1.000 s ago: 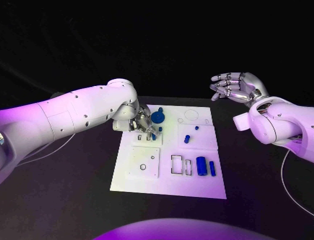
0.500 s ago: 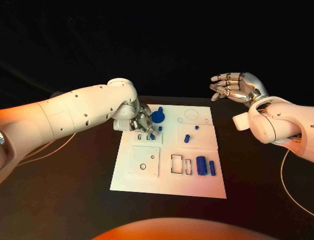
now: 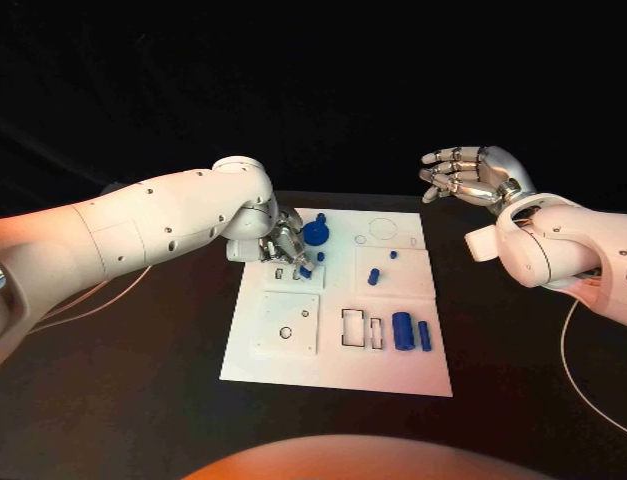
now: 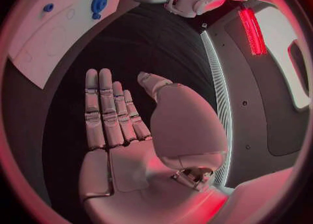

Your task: Assemble the parts on the task board

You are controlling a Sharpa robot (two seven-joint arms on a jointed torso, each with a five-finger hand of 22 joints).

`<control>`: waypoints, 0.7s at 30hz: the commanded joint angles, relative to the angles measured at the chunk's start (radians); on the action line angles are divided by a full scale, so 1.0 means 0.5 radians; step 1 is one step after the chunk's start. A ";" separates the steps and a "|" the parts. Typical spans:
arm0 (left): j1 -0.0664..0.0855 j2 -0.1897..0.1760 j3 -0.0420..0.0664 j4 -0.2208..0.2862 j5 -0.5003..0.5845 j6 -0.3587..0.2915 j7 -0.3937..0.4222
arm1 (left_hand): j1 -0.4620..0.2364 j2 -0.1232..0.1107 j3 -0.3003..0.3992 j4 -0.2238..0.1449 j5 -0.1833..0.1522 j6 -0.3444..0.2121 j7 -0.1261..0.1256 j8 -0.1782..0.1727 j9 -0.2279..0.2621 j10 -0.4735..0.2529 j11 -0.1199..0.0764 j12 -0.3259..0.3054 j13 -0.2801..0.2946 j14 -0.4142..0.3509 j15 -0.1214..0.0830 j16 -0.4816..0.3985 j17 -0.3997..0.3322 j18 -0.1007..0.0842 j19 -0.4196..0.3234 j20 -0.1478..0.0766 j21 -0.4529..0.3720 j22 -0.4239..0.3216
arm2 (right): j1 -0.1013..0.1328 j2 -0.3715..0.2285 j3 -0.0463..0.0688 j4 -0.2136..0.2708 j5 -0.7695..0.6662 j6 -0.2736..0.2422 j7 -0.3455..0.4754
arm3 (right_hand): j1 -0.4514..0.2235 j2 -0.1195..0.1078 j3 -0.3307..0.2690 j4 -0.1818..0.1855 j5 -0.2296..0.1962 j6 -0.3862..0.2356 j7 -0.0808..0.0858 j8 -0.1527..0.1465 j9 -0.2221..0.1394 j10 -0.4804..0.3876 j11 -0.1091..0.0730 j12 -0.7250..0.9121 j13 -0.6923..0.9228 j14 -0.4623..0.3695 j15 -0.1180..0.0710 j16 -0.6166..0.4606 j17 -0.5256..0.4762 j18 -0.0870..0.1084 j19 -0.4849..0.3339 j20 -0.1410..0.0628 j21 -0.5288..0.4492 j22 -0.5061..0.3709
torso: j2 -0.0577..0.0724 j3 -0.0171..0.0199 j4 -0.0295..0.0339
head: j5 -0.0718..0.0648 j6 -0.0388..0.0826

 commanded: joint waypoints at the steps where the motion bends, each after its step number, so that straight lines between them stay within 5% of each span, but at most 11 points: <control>1: -0.001 -0.024 0.001 0.037 0.041 -0.070 0.047 | -0.065 -0.029 0.396 -0.368 0.124 0.012 -0.007 0.035 0.196 0.027 -0.005 0.007 0.003 0.076 -0.015 0.001 0.060 -0.037 -0.004 0.003 0.010 0.008 | -0.002 0.001 0.000 -0.004 -0.006 0.025 -0.003 | -0.016 0.014 -0.019 0.005 0.014 -0.008 0.142 0.010 -0.004 0.004 0.014 -0.009 -0.011 0.015 0.003 -0.014 -0.004 0.020 0.015 -0.001 -0.015 -0.009 | -0.001 0.0021 0.004 | 0.002 0.001; 11: -0.007 -0.110 0.003 0.141 0.063 -0.231 0.058 | -0.170 -0.057 0.459 -0.426 0.314 0.028 -0.023 0.084 0.240 0.073 -0.020 0.042 0.030 0.084 -0.027 0.005 0.075 -0.036 -0.005 -0.006 0.008 0.005 | -0.005 -0.008 -0.002 -0.018 -0.003 0.023 0.004 | -0.025 0.018 -0.031 0.009 0.016 -0.018 0.147 0.009 -0.009 -0.010 0.020 -0.013 -0.034 0.004 0.009 -0.037 -0.009 0.017 0.011 0.003 -0.036 -0.031 | -0.001 0.0012 0.007 | 0.009 -0.008; 21: -0.052 -0.177 0.003 0.255 -0.119 -0.320 0.063 | -0.223 -0.088 0.481 -0.460 0.481 0.051 -0.037 0.116 0.264 0.107 -0.034 0.068 0.048 0.087 -0.040 0.006 0.082 -0.034 -0.005 -0.018 0.004 -0.002 | -0.012 -0.019 -0.003 -0.022 -0.002 0.021 0.007 | -0.028 0.020 -0.040 0.010 0.016 -0.024 0.151 0.010 -0.012 -0.021 0.024 -0.015 -0.050 -0.006 0.015 -0.053 -0.011 0.016 0.006 0.007 -0.051 -0.046 | 0.000 -0.0021 0.007 | 0.022 -0.012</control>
